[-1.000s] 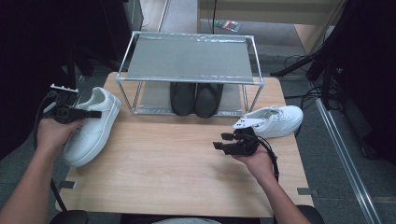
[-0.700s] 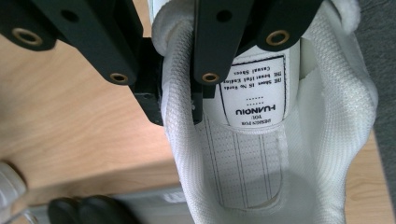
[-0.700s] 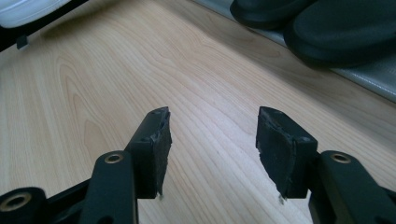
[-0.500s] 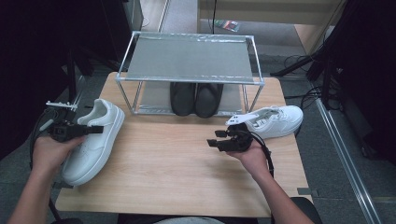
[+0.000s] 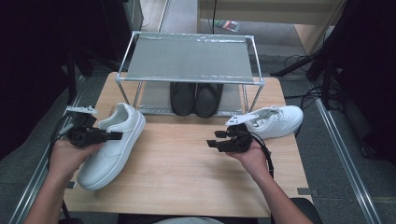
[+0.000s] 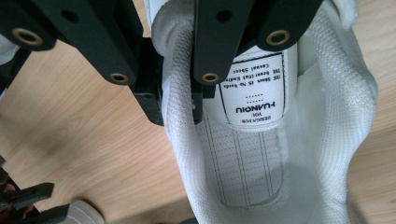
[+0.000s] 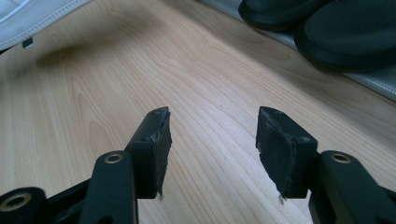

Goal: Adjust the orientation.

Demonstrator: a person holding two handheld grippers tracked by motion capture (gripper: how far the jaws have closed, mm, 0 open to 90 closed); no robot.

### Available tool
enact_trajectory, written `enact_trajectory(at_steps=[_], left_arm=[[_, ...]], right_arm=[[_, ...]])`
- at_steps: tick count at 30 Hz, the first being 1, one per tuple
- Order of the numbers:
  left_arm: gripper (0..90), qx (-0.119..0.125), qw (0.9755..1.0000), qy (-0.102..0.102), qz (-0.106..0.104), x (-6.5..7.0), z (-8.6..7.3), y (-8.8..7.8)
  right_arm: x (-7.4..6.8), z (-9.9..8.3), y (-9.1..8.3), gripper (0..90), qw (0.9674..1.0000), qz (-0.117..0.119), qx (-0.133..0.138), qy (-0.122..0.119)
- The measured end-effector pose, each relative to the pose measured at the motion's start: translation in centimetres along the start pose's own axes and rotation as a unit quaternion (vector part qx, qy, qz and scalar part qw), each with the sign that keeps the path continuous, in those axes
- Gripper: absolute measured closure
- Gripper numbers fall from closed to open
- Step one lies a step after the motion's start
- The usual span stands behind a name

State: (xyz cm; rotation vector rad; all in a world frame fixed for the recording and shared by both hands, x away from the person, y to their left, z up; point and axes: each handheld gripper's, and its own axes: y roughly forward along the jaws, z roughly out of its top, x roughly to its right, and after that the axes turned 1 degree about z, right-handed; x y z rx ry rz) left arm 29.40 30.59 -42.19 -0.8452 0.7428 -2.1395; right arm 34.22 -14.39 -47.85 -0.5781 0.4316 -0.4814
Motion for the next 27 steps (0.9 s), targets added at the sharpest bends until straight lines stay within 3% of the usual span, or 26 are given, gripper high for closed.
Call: enact_trajectory(at_steps=[7, 13, 21, 27], left_arm=[[84.0, -0.019, 0.9992, 0.026, -0.024, 2.0, 1.1, 2.6], [84.0, -0.033, 0.9968, 0.054, -0.048, 4.3, 1.9, 5.6], [84.0, -0.061, 0.9911, 0.089, -0.078, 7.4, 3.3, 9.3], [83.8, -0.078, 0.9838, 0.12, -0.108, 9.9, 4.4, 12.4]], right_arm=[[-0.1, -0.2, -0.3, 46.3, 1.0, -0.004, 0.0, 0.002], [-0.1, -0.6, -0.8, 46.2, 0.9999, -0.009, 0.004, 0.004], [-0.1, -1.4, -1.8, 46.2, 0.9996, -0.021, 0.012, 0.013], [0.0, -2.0, -2.6, 46.2, 0.9991, -0.034, 0.016, 0.021]])
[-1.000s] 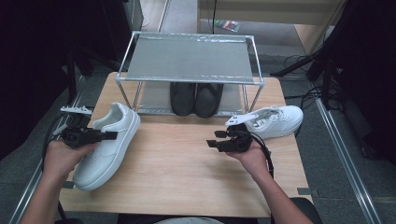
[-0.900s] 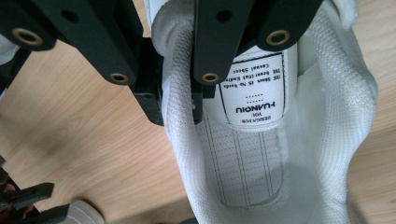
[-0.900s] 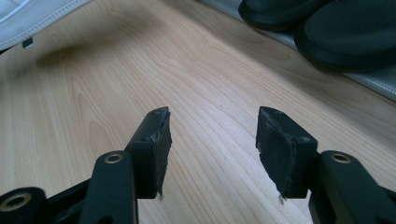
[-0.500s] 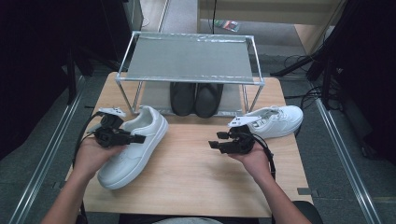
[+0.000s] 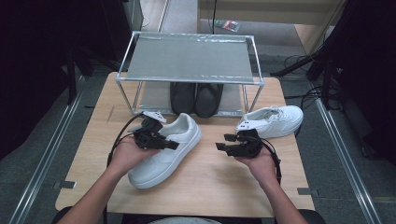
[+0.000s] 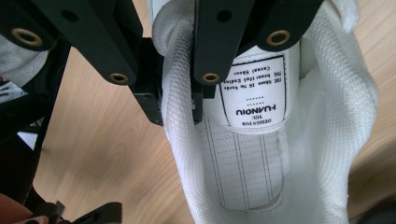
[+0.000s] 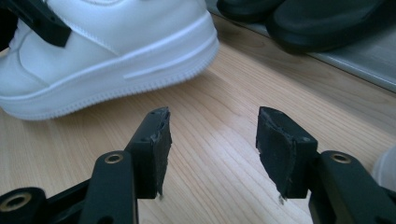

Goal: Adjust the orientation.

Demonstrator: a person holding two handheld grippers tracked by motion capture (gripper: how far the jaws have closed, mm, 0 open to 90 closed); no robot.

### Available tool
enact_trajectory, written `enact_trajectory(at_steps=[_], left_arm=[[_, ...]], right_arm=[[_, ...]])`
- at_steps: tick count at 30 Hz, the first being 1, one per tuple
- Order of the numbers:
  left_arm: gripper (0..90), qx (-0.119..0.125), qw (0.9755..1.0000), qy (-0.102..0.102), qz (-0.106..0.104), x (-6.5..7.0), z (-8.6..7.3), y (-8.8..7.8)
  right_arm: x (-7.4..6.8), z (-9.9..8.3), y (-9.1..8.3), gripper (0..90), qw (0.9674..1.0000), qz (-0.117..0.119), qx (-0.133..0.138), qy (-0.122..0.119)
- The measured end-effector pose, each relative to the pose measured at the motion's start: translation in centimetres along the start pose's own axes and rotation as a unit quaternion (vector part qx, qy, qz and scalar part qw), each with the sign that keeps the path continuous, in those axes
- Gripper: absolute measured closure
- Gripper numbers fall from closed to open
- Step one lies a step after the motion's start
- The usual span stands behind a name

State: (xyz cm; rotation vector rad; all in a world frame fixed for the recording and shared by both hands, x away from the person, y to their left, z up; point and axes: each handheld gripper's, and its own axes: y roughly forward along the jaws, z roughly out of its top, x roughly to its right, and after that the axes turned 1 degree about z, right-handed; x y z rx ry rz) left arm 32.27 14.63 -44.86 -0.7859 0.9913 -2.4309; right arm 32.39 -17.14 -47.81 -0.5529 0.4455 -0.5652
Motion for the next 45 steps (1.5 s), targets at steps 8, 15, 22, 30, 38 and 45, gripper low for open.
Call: enact_trajectory(at_steps=[8, 15, 22, 30, 38, 45], left_arm=[[83.5, -0.015, 0.9994, 0.028, -0.015, 1.2, 1.6, 3.5], [82.9, -0.028, 0.9988, 0.035, -0.021, 1.5, 1.8, 5.9], [82.0, -0.026, 0.9982, 0.053, -0.013, 1.8, 1.6, 6.5], [72.9, -0.025, 0.998, 0.056, -0.013, 2.1, 1.4, 6.2], [65.3, 0.012, 0.9995, 0.03, -0.005, 1.5, 0.8, 3.3], [66.3, 0.031, 0.9992, 0.022, 0.009, 1.6, -0.8, 1.1]], right_arm=[[0.1, -0.8, -1.0, 47.0, 0.9997, -0.013, 0.009, 0.016], [0.0, -1.5, -1.6, 46.9, 0.9994, -0.023, 0.011, 0.022], [-0.1, -1.8, -1.8, 46.9, 0.9993, -0.027, 0.009, 0.022], [-0.2, -1.8, -1.7, 46.9, 0.9995, -0.025, 0.008, 0.018], [-0.2, -1.4, -1.4, 46.9, 0.9998, -0.017, 0.007, 0.012], [-0.5, -0.7, -0.4, 50.5, 1.0, -0.001, -0.003, 0.005]])
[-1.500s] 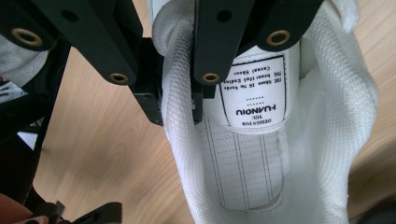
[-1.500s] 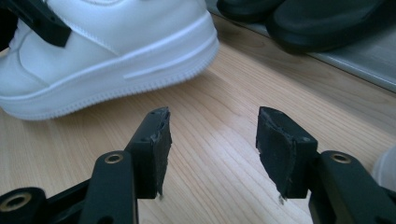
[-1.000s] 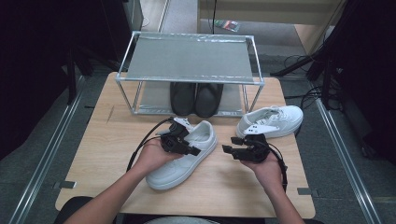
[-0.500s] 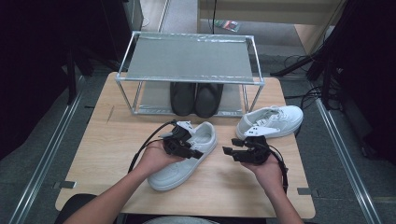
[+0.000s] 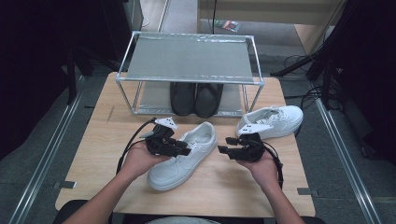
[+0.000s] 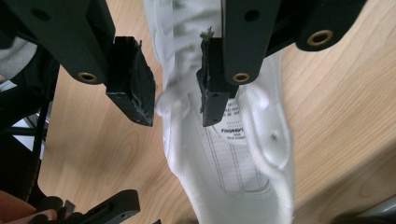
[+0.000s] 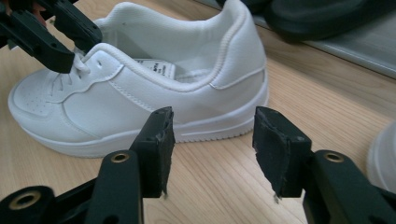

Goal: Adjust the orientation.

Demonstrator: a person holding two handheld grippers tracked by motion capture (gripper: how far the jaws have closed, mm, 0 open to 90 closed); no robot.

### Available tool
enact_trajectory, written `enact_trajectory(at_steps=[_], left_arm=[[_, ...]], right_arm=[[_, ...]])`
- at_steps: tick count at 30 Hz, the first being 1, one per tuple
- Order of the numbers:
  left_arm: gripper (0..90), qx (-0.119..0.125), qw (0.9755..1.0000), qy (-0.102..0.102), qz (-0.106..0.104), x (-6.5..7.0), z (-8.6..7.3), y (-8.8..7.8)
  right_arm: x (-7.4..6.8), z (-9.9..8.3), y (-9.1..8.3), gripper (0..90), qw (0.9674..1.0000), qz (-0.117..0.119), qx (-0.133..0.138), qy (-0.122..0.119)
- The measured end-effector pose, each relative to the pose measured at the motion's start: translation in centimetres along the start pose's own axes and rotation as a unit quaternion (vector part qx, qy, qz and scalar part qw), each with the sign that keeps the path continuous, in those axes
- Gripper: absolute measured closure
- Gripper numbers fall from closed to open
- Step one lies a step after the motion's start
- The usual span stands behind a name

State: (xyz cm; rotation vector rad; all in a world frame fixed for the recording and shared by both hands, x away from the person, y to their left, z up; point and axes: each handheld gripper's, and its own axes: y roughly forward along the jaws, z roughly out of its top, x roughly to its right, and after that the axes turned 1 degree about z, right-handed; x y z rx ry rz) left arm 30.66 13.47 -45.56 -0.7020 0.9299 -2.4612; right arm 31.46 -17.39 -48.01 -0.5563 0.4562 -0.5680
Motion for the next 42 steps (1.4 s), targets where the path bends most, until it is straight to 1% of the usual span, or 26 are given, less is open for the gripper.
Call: enact_trajectory(at_steps=[4, 6, 8, 9, 10, 12, 14, 15, 16, 18, 20, 22, 24, 27, 29, 30, 32, 34, 36, 38, 42], left_arm=[[69.8, 0.004, 1.0, -0.007, 0.005, 0.2, -1.0, -0.8], [73.4, -0.001, 0.9999, -0.009, 0.007, 0.2, -1.5, -0.9], [75.9, -0.002, 0.9998, -0.017, 0.007, 0.3, -2.0, -0.9], [76.8, -0.004, 0.9997, -0.021, 0.009, 0.4, -2.3, -1.0], [78.3, -0.005, 0.9995, -0.03, 0.007, 0.4, -2.5, -0.9], [81.6, -0.004, 0.9994, -0.032, 0.01, 0.4, -2.9, -1.0], [87.2, -0.003, 0.9992, -0.035, 0.019, 0.5, -3.4, -1.1], [90.0, -0.005, 0.9991, -0.036, 0.02, 0.4, -3.5, -1.2], [90.0, -0.008, 0.999, -0.041, 0.018, 0.4, -3.6, -1.2], [90.0, -0.008, 0.9987, -0.047, 0.02, 0.3, -3.8, -1.3], [90.0, -0.009, 0.9985, -0.049, 0.023, 0.2, -4.0, -1.2], [90.0, -0.01, 0.9985, -0.047, 0.026, 0.1, -4.2, -1.1], [90.0, -0.006, 0.9985, -0.049, 0.026, 0.2, -4.2, -1.1], [90.0, -0.005, 0.9985, -0.044, 0.031, 0.3, -4.3, -1.1], [90.0, -0.008, 0.9986, -0.037, 0.038, 0.3, -4.4, -1.0], [90.0, -0.008, 0.9986, -0.036, 0.038, 0.3, -4.3, -0.9], [90.0, -0.007, 0.9985, -0.041, 0.035, 0.1, -4.4, -0.7], [90.0, -0.007, 0.9986, -0.042, 0.032, -0.2, -4.3, -0.7], [90.0, -0.005, 0.9985, -0.045, 0.031, -0.3, -4.3, -0.6], [90.0, -0.005, 0.9986, -0.043, 0.029, -0.5, -4.2, -0.6], [90.0, -0.004, 0.9986, -0.044, 0.029, -0.9, -4.1, -0.6]], right_arm=[[-0.1, 0.5, 0.6, 51.3, 0.9999, 0.009, -0.002, -0.011], [-0.2, 0.8, 0.9, 54.1, 0.9998, 0.017, -0.002, -0.01], [-0.4, 1.1, 1.1, 57.9, 0.9997, 0.023, 0.0, -0.013], [-0.5, 1.2, 1.3, 58.4, 0.9995, 0.026, 0.0, -0.015], [-0.6, 1.4, 1.4, 58.4, 0.9994, 0.029, 0.0, -0.017], [-0.7, 1.6, 1.9, 58.8, 0.9992, 0.033, -0.001, -0.022], [-1.0, 1.9, 2.4, 63.4, 0.9989, 0.038, -0.003, -0.029], [-1.3, 2.1, 2.6, 68.3, 0.9987, 0.038, -0.001, -0.033], [-1.4, 2.3, 2.7, 72.3, 0.9986, 0.04, 0.0, -0.036], [-1.8, 2.6, 3.0, 83.1, 0.9983, 0.039, 0.008, -0.044], [-2.2, 2.9, 3.7, 88.8, 0.9976, 0.048, 0.006, -0.049], [-2.2, 3.1, 4.0, 89.7, 0.9978, 0.042, 0.009, -0.051], [-2.0, 3.3, 4.3, 89.3, 0.9981, 0.04, 0.006, -0.047], [-1.6, 3.3, 5.0, 89.5, 0.9984, 0.034, -0.005, -0.046], [-1.4, 3.3, 5.4, 90.0, 0.9983, 0.04, -0.01, -0.04], [-1.3, 3.3, 5.5, 90.0, 0.9983, 0.044, -0.014, -0.035], [-1.3, 3.3, 5.5, 90.0, 0.9983, 0.045, -0.016, -0.032], [-1.4, 3.3, 5.5, 90.0, 0.9982, 0.043, -0.017, -0.038], [-1.5, 3.2, 5.4, 90.0, 0.9981, 0.044, -0.022, -0.037], [-1.5, 3.1, 5.4, 90.0, 0.9978, 0.047, -0.029, -0.037], [-2.1, 2.7, 5.6, 90.0, 0.9968, 0.049, -0.044, -0.045]])
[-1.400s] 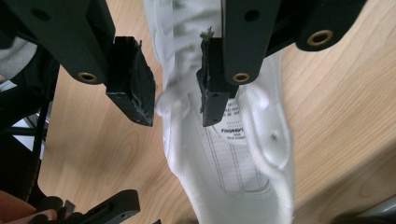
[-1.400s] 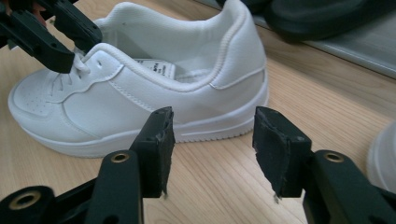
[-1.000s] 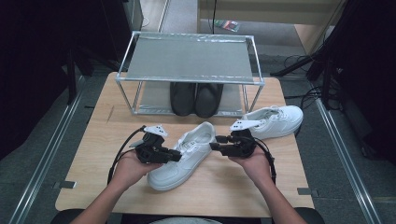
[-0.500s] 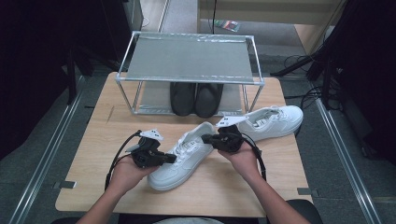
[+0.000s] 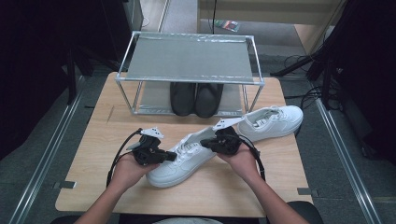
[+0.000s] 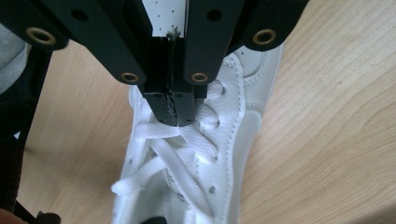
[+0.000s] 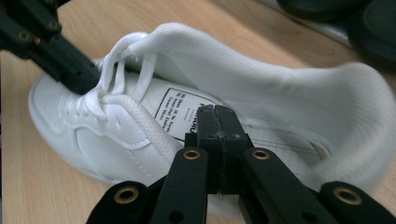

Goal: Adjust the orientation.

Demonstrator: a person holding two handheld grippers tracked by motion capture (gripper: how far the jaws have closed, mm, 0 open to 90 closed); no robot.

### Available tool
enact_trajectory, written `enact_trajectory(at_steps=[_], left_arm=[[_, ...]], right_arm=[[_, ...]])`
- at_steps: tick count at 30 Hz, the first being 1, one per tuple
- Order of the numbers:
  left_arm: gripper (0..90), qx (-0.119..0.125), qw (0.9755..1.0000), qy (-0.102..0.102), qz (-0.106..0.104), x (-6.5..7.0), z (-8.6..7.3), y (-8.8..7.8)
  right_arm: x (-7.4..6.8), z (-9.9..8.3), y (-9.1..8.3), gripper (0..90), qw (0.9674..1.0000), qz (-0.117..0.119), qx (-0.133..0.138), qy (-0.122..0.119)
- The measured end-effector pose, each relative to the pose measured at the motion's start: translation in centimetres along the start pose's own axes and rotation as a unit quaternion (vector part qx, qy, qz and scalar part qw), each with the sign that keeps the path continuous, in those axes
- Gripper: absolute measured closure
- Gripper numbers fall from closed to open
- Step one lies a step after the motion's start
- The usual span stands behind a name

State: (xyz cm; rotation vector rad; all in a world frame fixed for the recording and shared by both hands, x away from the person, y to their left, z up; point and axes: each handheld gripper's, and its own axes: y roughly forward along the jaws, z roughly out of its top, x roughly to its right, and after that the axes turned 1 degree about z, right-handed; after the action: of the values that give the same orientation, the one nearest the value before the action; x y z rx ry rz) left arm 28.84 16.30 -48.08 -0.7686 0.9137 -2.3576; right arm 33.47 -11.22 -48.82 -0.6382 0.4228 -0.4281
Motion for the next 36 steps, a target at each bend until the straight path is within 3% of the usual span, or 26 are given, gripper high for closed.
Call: enact_trajectory(at_steps=[7, 26, 29, 36], left_arm=[[90.0, 0.0, 1.0, 0.0, -0.008, -0.6, 0.4, 0.2], [90.0, -0.007, 0.9996, 0.02, -0.018, -1.3, 2.2, 1.1], [90.0, -0.011, 0.9994, 0.028, -0.02, -1.4, 2.6, 1.3], [90.0, -0.012, 0.999, 0.036, -0.024, -1.6, 3.3, 1.6]], right_arm=[[-0.4, -0.5, -0.1, 90.0, 0.9998, 0.014, -0.011, 0.007], [-2.2, -2.0, -1.4, 90.0, 0.9999, 0.0, -0.009, 0.007], [-2.6, -2.4, -1.5, 90.0, 0.9997, 0.012, -0.014, 0.016], [-3.6, -2.8, -1.7, 90.0, 0.9989, 0.002, -0.017, 0.043]])
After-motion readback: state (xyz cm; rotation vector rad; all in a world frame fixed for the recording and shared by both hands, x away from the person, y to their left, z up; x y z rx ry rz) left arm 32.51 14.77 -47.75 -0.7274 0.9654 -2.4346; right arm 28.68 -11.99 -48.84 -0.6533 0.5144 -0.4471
